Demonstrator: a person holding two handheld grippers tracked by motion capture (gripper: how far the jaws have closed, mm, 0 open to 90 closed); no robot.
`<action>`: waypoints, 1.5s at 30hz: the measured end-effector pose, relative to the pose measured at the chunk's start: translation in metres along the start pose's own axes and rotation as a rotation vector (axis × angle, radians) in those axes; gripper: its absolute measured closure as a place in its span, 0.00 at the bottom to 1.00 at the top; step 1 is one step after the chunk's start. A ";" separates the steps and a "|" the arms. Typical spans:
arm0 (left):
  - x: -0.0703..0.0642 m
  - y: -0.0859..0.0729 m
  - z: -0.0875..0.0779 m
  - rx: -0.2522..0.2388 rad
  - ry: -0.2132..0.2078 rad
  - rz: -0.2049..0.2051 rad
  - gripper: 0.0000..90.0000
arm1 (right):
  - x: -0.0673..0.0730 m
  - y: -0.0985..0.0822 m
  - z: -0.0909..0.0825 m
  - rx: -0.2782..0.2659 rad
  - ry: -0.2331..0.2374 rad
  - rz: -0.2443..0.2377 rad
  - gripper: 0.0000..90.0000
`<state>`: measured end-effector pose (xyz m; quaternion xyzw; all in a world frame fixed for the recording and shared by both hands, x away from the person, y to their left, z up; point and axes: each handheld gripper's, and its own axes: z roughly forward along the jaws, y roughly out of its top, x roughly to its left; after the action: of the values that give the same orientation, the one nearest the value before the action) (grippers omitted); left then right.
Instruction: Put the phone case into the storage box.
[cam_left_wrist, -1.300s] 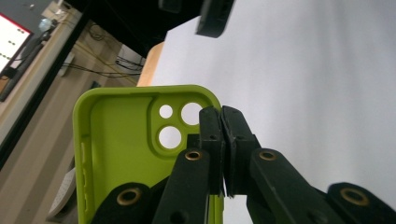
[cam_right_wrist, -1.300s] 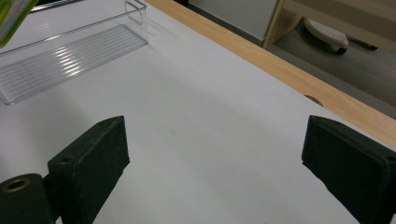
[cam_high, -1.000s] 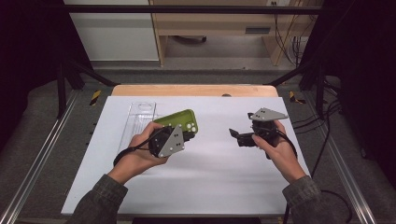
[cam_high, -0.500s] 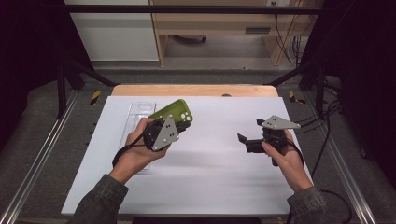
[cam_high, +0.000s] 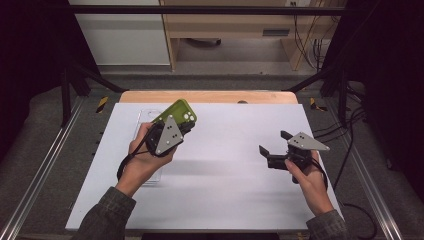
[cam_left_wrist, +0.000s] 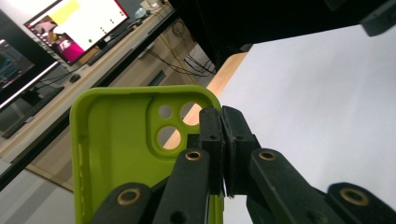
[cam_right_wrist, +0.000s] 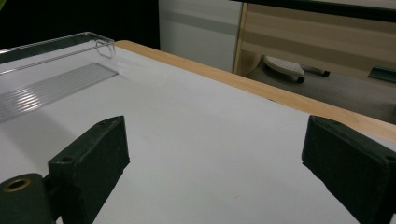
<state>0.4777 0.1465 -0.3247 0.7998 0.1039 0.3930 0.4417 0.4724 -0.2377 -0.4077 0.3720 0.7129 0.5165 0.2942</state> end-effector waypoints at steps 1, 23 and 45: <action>0.001 0.000 -0.001 -0.005 0.009 -0.008 0.97 | 0.000 -0.001 -0.001 -0.006 -0.002 0.010 0.08; 0.026 -0.002 -0.018 -0.027 0.156 -0.121 0.97 | -0.001 -0.027 -0.017 -0.055 -0.022 0.042 0.05; 0.039 -0.016 -0.030 -0.061 0.250 -0.289 0.97 | 0.001 -0.050 -0.030 -0.088 -0.003 -0.004 0.04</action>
<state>0.4857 0.1949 -0.3074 0.7078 0.2598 0.4246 0.5013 0.4365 -0.2615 -0.4470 0.3578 0.6899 0.5462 0.3125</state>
